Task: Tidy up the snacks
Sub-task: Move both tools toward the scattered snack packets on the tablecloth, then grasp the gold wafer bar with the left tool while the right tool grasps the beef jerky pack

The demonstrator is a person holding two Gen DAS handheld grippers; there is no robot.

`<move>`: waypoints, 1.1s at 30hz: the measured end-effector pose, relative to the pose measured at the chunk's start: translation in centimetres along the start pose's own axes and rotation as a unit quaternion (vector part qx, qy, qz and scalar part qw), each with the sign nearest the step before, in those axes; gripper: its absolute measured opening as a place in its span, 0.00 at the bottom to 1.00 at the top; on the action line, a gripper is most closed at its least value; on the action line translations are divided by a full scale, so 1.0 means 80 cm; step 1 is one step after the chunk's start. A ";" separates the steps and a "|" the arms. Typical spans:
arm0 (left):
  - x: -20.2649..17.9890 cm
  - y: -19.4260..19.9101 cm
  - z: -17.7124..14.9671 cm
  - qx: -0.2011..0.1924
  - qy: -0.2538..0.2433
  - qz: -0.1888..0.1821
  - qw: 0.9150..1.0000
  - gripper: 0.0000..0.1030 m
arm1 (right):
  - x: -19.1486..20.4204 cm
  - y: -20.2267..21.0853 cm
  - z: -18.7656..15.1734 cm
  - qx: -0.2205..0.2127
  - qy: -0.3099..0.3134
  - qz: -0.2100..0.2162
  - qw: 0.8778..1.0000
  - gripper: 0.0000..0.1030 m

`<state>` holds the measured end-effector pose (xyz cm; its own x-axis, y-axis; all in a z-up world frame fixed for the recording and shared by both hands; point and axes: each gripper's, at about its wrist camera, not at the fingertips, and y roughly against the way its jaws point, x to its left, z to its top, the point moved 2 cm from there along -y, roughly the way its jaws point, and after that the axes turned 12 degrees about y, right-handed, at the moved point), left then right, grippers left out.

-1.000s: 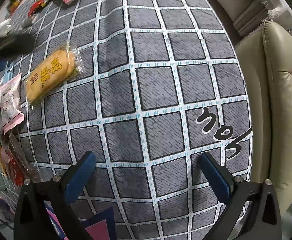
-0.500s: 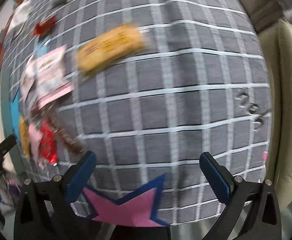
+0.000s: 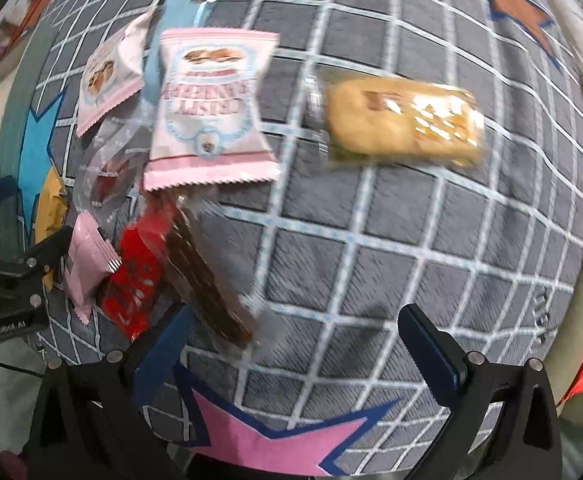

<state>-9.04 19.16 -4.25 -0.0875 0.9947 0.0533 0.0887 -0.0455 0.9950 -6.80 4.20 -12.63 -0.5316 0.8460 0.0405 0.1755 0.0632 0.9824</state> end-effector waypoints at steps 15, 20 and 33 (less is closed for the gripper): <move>0.000 -0.004 -0.010 0.024 0.023 -0.011 0.999 0.90 | 0.019 0.007 0.057 -0.018 0.034 -0.017 0.999 0.42; -0.015 0.011 -0.024 0.003 0.013 -0.018 1.000 0.48 | -0.001 0.037 0.006 -0.027 -0.005 0.027 0.999 0.41; -0.016 0.080 -0.043 -0.037 0.007 -0.068 0.997 0.24 | -0.002 0.159 -0.063 -0.067 -0.066 0.096 0.991 0.41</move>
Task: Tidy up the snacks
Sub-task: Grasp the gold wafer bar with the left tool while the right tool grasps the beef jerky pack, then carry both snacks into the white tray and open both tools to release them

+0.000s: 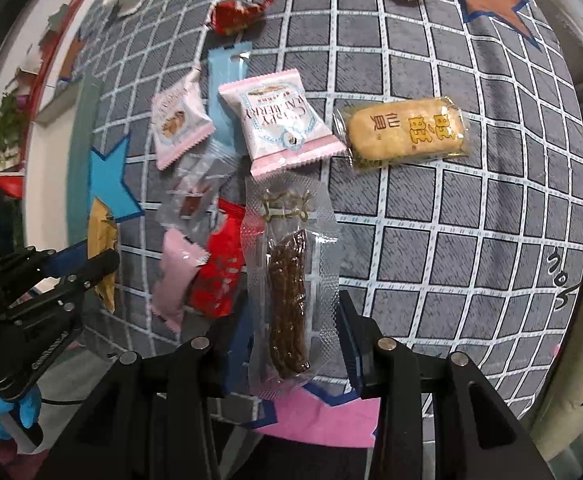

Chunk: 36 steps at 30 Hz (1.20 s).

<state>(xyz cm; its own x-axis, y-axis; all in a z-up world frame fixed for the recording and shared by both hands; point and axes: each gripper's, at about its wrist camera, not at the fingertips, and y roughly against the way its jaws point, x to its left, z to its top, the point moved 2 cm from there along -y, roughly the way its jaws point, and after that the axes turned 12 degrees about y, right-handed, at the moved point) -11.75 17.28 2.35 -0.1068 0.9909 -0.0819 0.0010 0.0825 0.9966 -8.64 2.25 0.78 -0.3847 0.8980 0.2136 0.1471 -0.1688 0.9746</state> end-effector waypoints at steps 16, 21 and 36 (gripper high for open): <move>0.102 0.071 -0.009 -0.060 0.087 0.025 0.994 0.24 | 0.119 0.043 0.027 -0.025 0.121 0.018 0.992 0.41; 0.161 0.071 -0.024 -0.061 0.136 0.045 0.988 0.24 | 0.201 0.010 0.055 -0.014 0.186 0.020 0.982 0.41; 0.266 0.023 -0.073 -0.013 0.208 0.074 0.975 0.24 | 0.333 -0.080 0.076 0.046 0.247 0.037 0.967 0.42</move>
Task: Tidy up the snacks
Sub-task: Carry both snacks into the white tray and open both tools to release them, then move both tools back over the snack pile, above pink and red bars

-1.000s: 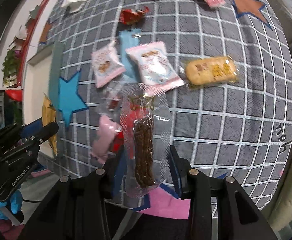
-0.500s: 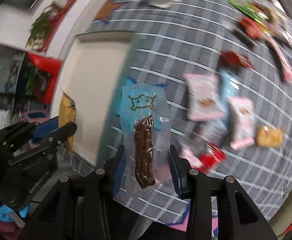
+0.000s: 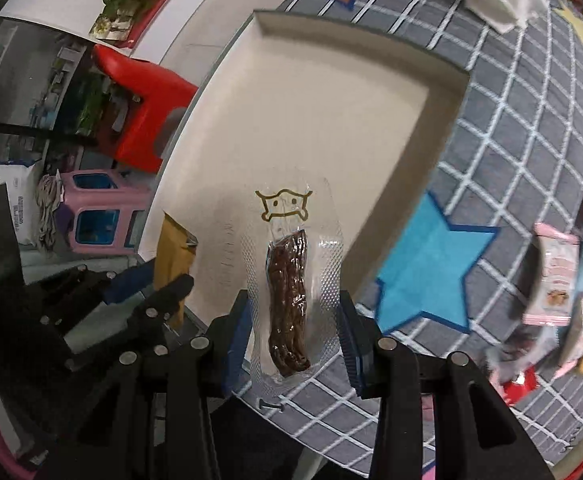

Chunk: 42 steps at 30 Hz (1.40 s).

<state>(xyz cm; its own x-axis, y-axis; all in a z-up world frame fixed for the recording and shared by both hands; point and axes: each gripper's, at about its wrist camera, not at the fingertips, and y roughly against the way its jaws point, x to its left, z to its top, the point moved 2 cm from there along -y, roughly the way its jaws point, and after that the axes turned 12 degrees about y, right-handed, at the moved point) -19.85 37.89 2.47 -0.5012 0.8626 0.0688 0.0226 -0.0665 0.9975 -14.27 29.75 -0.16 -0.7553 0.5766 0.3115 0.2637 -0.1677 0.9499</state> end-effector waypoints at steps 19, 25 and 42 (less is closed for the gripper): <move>-0.043 0.018 -0.001 -0.020 -0.061 0.003 0.998 0.76 | -0.052 0.026 -0.033 0.001 -0.070 -0.018 0.997 1.00; -0.076 0.024 0.004 -0.022 -0.096 0.000 0.995 0.77 | -0.094 0.053 -0.074 -0.009 -0.109 -0.046 0.993 1.00; -0.158 0.033 -0.025 -0.001 -0.195 0.001 0.981 0.77 | -0.261 0.047 -0.282 0.048 -0.371 -0.097 0.922 1.00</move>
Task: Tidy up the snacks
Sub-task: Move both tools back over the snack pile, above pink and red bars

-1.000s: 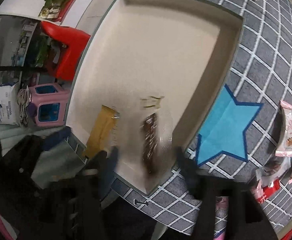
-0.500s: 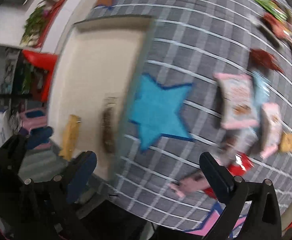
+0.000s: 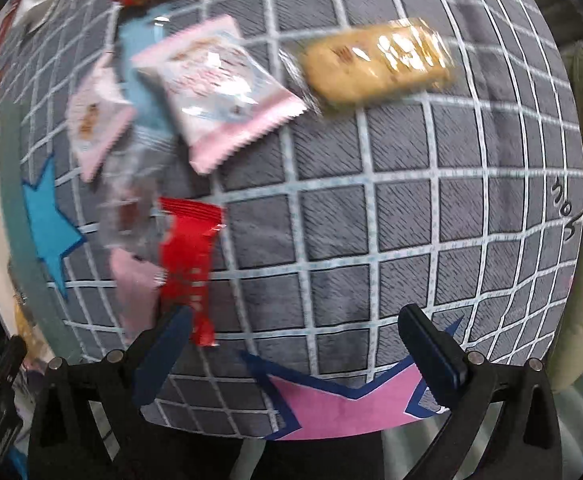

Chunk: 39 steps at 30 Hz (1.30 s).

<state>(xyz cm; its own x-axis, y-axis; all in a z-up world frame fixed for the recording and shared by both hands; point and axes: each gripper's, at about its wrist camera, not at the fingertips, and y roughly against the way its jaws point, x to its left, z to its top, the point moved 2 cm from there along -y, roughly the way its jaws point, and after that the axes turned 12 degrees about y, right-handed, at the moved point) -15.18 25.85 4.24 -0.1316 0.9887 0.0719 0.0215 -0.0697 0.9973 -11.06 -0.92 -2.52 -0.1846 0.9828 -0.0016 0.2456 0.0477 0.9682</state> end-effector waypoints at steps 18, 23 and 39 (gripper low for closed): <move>-0.020 -0.005 -0.009 0.022 -0.043 0.033 0.998 0.77 | 0.056 -0.016 0.029 -0.021 0.038 0.003 0.999 1.00; -0.034 -0.005 -0.007 0.026 -0.056 0.035 0.997 0.77 | 0.066 -0.029 0.031 -0.024 0.046 -0.013 0.999 1.00; -0.144 -0.027 0.006 0.055 -0.074 -0.003 0.996 0.77 | 0.003 -0.042 0.025 -0.028 0.020 -0.023 0.999 1.00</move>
<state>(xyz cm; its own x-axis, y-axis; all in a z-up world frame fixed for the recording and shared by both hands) -13.20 14.64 1.25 0.0148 0.9983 0.0561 0.1300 -0.0576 0.9898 -10.01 -0.48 -6.28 -0.2333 0.9717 -0.0381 0.1833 0.0824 0.9796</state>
